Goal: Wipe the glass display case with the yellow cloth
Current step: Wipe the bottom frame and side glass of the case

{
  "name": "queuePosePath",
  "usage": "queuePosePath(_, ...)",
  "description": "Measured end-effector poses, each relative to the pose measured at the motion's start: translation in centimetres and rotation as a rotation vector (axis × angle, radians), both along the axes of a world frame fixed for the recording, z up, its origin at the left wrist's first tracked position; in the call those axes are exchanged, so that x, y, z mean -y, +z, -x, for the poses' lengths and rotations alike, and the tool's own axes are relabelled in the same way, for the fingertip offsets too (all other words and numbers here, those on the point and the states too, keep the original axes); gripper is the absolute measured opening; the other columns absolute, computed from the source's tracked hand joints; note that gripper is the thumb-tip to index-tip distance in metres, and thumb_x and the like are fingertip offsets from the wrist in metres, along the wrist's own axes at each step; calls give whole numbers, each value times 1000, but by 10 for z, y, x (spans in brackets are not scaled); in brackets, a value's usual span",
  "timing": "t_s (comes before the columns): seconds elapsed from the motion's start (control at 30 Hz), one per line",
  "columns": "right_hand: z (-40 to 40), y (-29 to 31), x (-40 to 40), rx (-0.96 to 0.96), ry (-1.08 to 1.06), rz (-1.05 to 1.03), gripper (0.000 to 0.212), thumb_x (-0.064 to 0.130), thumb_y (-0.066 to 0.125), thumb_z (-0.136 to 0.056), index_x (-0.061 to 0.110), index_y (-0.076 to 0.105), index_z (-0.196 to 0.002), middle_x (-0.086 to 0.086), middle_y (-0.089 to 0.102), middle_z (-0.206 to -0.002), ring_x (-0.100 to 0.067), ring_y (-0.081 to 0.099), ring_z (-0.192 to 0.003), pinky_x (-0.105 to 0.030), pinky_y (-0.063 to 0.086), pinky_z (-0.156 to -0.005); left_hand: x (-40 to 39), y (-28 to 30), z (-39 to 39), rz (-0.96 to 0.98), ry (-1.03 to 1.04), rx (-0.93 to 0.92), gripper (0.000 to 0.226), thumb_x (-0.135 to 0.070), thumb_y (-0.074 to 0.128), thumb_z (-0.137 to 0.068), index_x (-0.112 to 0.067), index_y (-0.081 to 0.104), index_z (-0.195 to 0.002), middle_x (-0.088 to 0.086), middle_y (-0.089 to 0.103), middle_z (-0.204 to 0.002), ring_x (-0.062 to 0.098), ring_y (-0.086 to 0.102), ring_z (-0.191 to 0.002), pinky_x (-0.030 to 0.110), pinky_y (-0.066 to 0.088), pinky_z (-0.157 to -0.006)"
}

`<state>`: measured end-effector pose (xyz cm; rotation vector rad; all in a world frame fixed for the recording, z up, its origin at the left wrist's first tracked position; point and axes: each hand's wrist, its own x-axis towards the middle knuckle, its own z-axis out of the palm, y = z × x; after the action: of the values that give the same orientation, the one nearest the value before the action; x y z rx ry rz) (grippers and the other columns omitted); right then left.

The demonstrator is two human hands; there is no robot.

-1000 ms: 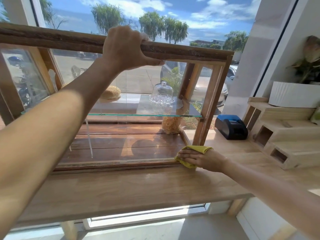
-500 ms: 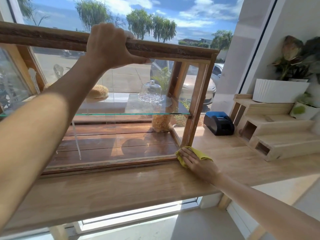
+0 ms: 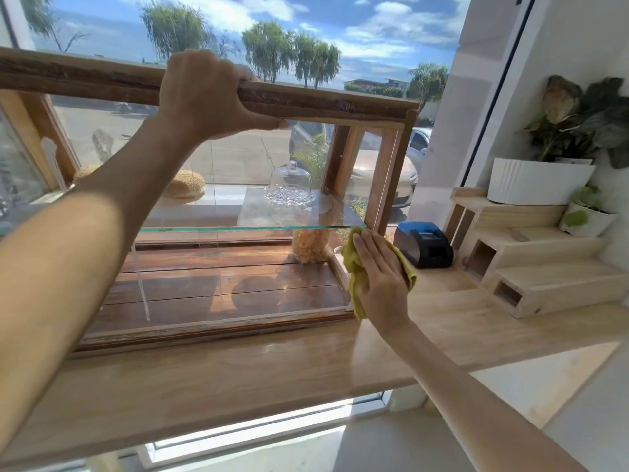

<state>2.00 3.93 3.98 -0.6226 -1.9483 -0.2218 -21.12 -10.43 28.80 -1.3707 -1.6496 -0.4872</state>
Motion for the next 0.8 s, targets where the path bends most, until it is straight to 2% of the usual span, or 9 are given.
queuePosePath(0.1, 14, -20, -1, 51, -122, 68, 49, 17, 44, -89, 5, 46, -137, -11, 50, -140, -23, 38, -134, -35, 29, -110, 0, 0, 0, 1, 1, -11, 95, -90, 34, -58, -11, 72, -97, 15, 61, -57, 27, 56, -59, 32, 39, -66)
queuePosePath(0.23, 21, -52, 12, 184, -289, 171, 47, 12, 46, -91, 1, 44, -137, -14, 53, -136, -29, 49, -127, -40, 44, -98, -1, 0, 2, -2, 21, -25, 98, -90, 32, -58, -10, 72, -98, 15, 60, -56, 24, 51, -56, 31, 36, -65)
queuePosePath(0.3, 22, -63, 21, 269, -363, 232, 46, 14, 37, -93, 1, 45, -136, -15, 56, -134, -29, 53, -122, -41, 47, -92, -2, -1, 3, -1, 25, -27, 97, -90, 33, -59, -12, 71, -100, 14, 60, -55, 25, 53, -57, 30, 34, -65)
queuePosePath(0.33, 23, -67, 24, 310, -387, 258, 46, 16, 39, -93, 1, 45, -136, -15, 57, -132, -30, 54, -120, -41, 47, -90, -2, -1, 3, -2, 25, -26, 96, -90, 34, -59, -12, 71, -102, 14, 61, -56, 26, 56, -58, 31, 35, -65)
queuePosePath(0.43, 24, -73, 33, 412, -413, 361, 59, 15, 72, -79, -2, 51, -131, -17, 60, -127, -31, 60, -111, -41, 52, -83, -4, -1, 4, -8, 30, -23, 99, -91, 33, -58, -11, 71, -103, 14, 62, -56, 24, 53, -58, 30, 33, -65)
queuePosePath(0.47, 25, -74, 35, 449, -425, 395, 64, 15, 77, -74, -3, 52, -130, -18, 62, -124, -31, 61, -107, -40, 53, -80, -4, -1, 4, -10, 30, -19, 100, -91, 32, -57, -10, 71, -101, 15, 61, -56, 23, 50, -57, 31, 33, -65)
queuePosePath(0.6, 26, -80, 40, 532, -446, 466, 67, 12, 83, -65, -6, 57, -124, -20, 65, -117, -31, 64, -98, -37, 54, -75, -4, -1, 3, -17, 19, 2, 101, -91, 33, -56, -10, 70, -105, 15, 62, -57, 27, 56, -60, 33, 38, -67)
queuePosePath(0.73, 26, -84, 42, 569, -447, 486, 62, 10, 84, -61, -9, 62, -116, -23, 68, -109, -32, 66, -92, -37, 56, -71, -3, -1, 2, -23, 8, 10, 96, -89, 36, -59, -12, 71, -105, 13, 61, -56, 21, 47, -57, 32, 38, -67)
queuePosePath(0.8, 26, -86, 41, 579, -428, 499, 61, 11, 84, -59, -10, 63, -113, -23, 68, -106, -31, 66, -92, -36, 57, -71, -4, -1, 3, -27, 16, 4, 95, -89, 38, -59, -13, 70, -106, 14, 63, -58, 26, 55, -59, 34, 41, -68)
